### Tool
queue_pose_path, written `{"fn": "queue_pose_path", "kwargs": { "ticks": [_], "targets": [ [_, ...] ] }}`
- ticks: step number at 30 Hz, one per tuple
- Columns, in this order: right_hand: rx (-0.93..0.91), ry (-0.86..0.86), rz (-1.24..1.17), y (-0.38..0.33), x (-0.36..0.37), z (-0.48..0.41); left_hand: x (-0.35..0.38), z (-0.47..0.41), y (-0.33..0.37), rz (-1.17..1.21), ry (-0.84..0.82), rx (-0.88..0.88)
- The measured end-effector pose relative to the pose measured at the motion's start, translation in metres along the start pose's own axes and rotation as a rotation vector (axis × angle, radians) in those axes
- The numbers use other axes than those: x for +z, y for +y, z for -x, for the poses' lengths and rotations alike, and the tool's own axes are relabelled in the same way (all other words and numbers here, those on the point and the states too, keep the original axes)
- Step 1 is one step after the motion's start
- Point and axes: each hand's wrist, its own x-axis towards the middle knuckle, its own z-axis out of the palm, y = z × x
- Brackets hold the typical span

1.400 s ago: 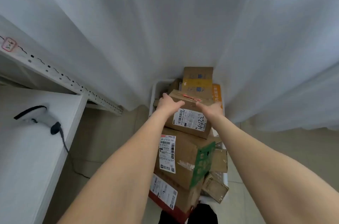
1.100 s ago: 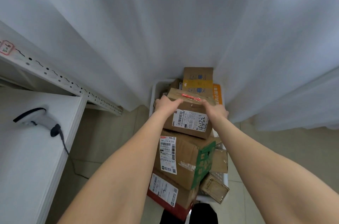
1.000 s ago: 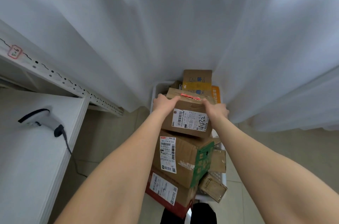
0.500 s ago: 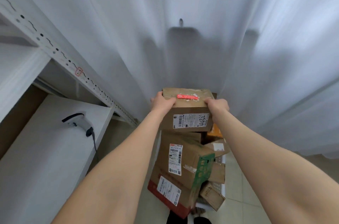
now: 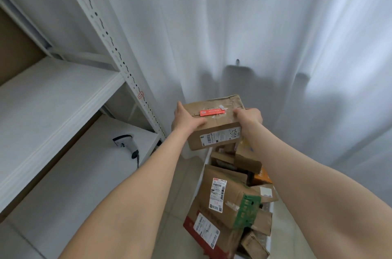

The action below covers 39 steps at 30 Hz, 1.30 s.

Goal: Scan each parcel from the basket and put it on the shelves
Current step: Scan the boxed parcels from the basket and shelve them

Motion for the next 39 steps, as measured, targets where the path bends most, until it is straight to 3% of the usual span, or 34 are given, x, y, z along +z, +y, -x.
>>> {"fn": "queue_pose_path", "kwargs": {
  "ticks": [6,10,15,18,20,28,34,39],
  "targets": [
    [-0.05,-0.035,0.057,-0.035,0.003,0.027,-0.044,0.021,-0.008,-0.135,-0.181,0.113],
    [-0.112,-0.067,0.062,-0.044,0.012,0.043,-0.065,0.031,-0.016,-0.195,-0.178,0.094],
    [-0.233,-0.162,-0.023,-0.054,0.031,0.063,-0.088,0.047,-0.034,-0.013,-0.113,-0.079],
    [-0.256,-0.171,0.039,-0.052,0.044,0.071,-0.097,0.056,-0.046,0.24,-0.051,-0.205],
    [-0.209,-0.209,0.044,-0.044,0.052,0.074,-0.102,0.061,-0.053,0.417,-0.031,-0.282],
    [0.058,-0.759,0.04,-0.009,0.08,0.098,-0.119,0.09,-0.083,0.845,-0.135,-0.546],
    [0.168,-0.882,-0.007,0.01,0.102,0.109,-0.121,0.108,-0.112,0.75,-0.147,-0.626],
    [0.198,-0.919,0.104,0.021,0.131,0.115,-0.125,0.116,-0.138,0.798,-0.172,-0.596]
  ]
}}
